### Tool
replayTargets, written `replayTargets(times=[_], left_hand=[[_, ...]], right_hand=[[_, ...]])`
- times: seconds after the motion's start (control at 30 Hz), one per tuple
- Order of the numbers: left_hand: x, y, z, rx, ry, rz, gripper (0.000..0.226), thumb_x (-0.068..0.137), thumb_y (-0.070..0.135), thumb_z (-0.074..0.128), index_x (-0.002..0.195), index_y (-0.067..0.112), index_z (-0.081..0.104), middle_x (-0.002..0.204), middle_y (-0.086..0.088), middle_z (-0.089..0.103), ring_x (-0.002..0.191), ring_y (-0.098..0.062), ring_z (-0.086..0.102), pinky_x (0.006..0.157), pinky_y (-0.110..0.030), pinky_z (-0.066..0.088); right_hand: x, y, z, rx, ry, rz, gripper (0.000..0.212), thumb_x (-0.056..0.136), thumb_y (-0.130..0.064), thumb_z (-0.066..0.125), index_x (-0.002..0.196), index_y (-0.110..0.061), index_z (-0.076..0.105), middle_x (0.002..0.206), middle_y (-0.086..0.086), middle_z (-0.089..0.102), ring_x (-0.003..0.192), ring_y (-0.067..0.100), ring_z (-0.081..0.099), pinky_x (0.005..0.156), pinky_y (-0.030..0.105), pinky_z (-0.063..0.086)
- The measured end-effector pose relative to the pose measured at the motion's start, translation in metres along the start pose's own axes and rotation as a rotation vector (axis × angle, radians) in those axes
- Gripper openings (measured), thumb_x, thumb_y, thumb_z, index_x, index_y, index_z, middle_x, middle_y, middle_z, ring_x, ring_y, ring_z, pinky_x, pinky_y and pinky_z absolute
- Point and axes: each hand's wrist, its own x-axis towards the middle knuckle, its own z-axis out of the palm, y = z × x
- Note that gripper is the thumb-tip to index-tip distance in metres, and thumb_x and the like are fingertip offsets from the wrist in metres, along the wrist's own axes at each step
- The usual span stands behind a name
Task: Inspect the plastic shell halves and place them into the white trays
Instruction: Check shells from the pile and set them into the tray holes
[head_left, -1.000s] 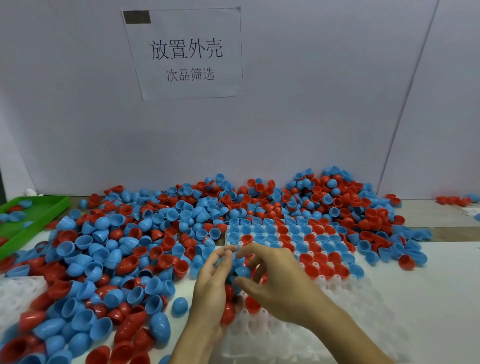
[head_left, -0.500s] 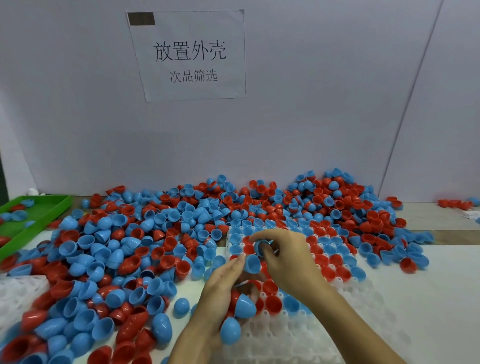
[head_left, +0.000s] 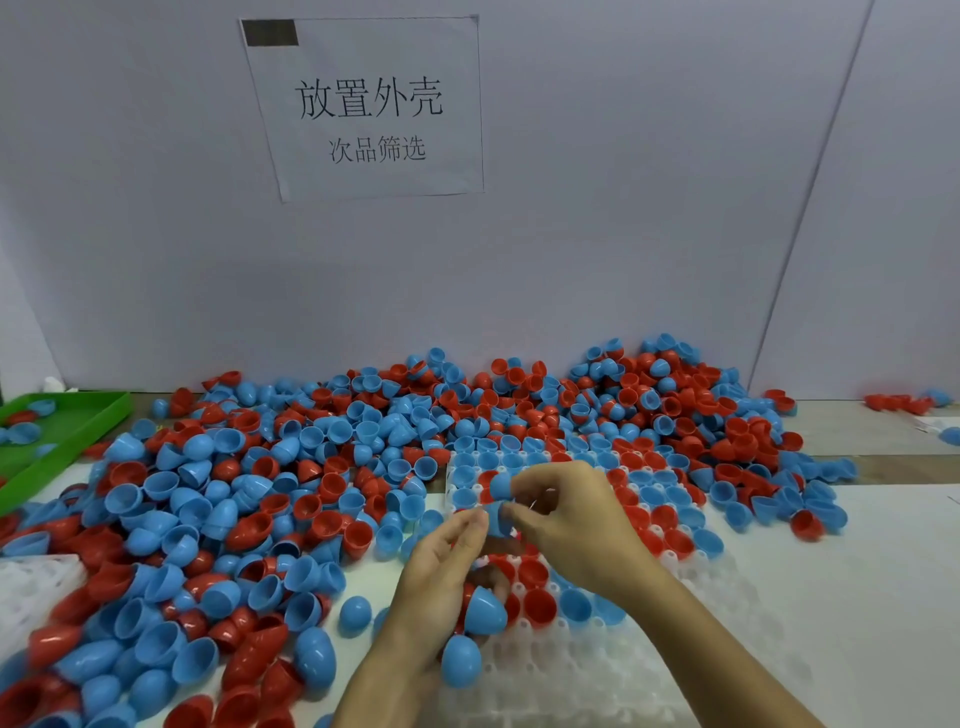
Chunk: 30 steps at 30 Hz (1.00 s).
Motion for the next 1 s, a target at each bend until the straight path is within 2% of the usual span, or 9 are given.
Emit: replayTargets(times=[0.13, 0.27, 0.37, 0.57, 0.7, 0.8, 0.87, 0.93, 1.0], left_hand=[[0.001, 0.005, -0.003, -0.169, 0.072, 0.0, 0.025, 0.078, 0.025, 0.071, 0.098, 0.011, 0.077, 0.074, -0.011, 0.065, 0.051, -0.014, 0.056, 0.042, -0.022, 0.047], [0.0, 0.01, -0.01, -0.278, 0.215, 0.016, 0.023, 0.087, 0.027, 0.066, 0.105, 0.013, 0.071, 0.073, -0.002, 0.065, 0.049, -0.009, 0.056, 0.036, -0.019, 0.042], [0.001, 0.01, -0.012, -0.341, 0.27, 0.044, 0.018, 0.093, 0.026, 0.063, 0.105, 0.014, 0.069, 0.074, -0.001, 0.064, 0.049, -0.008, 0.054, 0.036, -0.019, 0.042], [0.002, 0.011, -0.011, -0.328, 0.34, 0.055, 0.013, 0.099, 0.023, 0.06, 0.093, 0.015, 0.068, 0.069, -0.001, 0.065, 0.046, -0.009, 0.054, 0.037, -0.022, 0.042], [0.004, 0.01, -0.012, -0.287, 0.419, 0.071, 0.012, 0.101, 0.021, 0.058, 0.095, 0.014, 0.065, 0.066, 0.0, 0.065, 0.049, -0.009, 0.055, 0.04, -0.021, 0.044], [0.004, 0.011, -0.009, -0.289, 0.465, 0.109, 0.012, 0.101, 0.02, 0.058, 0.094, 0.016, 0.067, 0.062, 0.001, 0.064, 0.047, -0.011, 0.053, 0.037, -0.02, 0.041], [0.003, 0.012, -0.008, -0.253, 0.503, 0.165, 0.013, 0.101, 0.019, 0.058, 0.092, 0.015, 0.066, 0.06, 0.002, 0.061, 0.048, -0.011, 0.054, 0.037, -0.021, 0.043], [0.002, 0.012, -0.008, -0.16, 0.532, 0.237, 0.015, 0.101, 0.019, 0.057, 0.091, 0.011, 0.065, 0.056, 0.005, 0.06, 0.047, -0.007, 0.059, 0.04, -0.018, 0.047], [0.001, 0.011, -0.008, -0.123, 0.524, 0.258, 0.015, 0.101, 0.018, 0.057, 0.092, 0.009, 0.064, 0.056, 0.006, 0.06, 0.047, -0.002, 0.06, 0.045, -0.016, 0.05]], right_hand=[[-0.001, 0.013, -0.032, -0.02, 0.099, 0.076, 0.015, 0.089, -0.017, 0.072, 0.076, -0.025, 0.07, 0.074, -0.005, 0.069, 0.073, 0.011, 0.067, 0.065, 0.024, 0.058], [-0.011, 0.036, -0.075, -0.493, -0.181, 0.169, 0.007, 0.089, -0.021, 0.073, 0.082, -0.021, 0.074, 0.08, -0.008, 0.07, 0.074, 0.008, 0.067, 0.07, 0.024, 0.058], [-0.024, 0.049, -0.076, -0.649, -0.381, 0.26, 0.008, 0.088, -0.015, 0.073, 0.093, -0.02, 0.076, 0.087, -0.009, 0.069, 0.074, 0.005, 0.066, 0.066, 0.017, 0.056], [-0.031, 0.052, -0.059, -0.748, -0.464, 0.282, 0.018, 0.092, -0.006, 0.063, 0.105, -0.012, 0.073, 0.097, 0.002, 0.067, 0.084, 0.014, 0.064, 0.064, 0.021, 0.052], [-0.029, 0.028, -0.061, -0.71, -0.377, 0.2, 0.027, 0.096, -0.022, 0.064, 0.123, -0.022, 0.064, 0.112, -0.006, 0.064, 0.094, 0.008, 0.063, 0.078, 0.018, 0.054], [-0.036, -0.006, -0.04, -0.383, -0.383, 0.037, 0.037, 0.09, -0.052, 0.061, 0.122, -0.035, 0.058, 0.09, -0.019, 0.064, 0.076, 0.0, 0.064, 0.075, 0.014, 0.055], [-0.044, -0.024, -0.016, -0.178, -0.458, -0.025, 0.045, 0.078, -0.069, 0.06, 0.117, -0.049, 0.05, 0.089, -0.017, 0.063, 0.083, -0.002, 0.064, 0.07, 0.017, 0.056], [-0.052, -0.029, 0.01, -0.082, -0.461, -0.064, 0.048, 0.076, -0.069, 0.066, 0.115, -0.052, 0.045, 0.097, -0.02, 0.06, 0.088, -0.004, 0.062, 0.067, 0.016, 0.053], [-0.053, -0.03, 0.028, -0.022, -0.352, -0.115, 0.032, 0.085, -0.049, 0.069, 0.112, -0.043, 0.053, 0.094, -0.019, 0.061, 0.086, -0.002, 0.063, 0.068, 0.014, 0.052]])
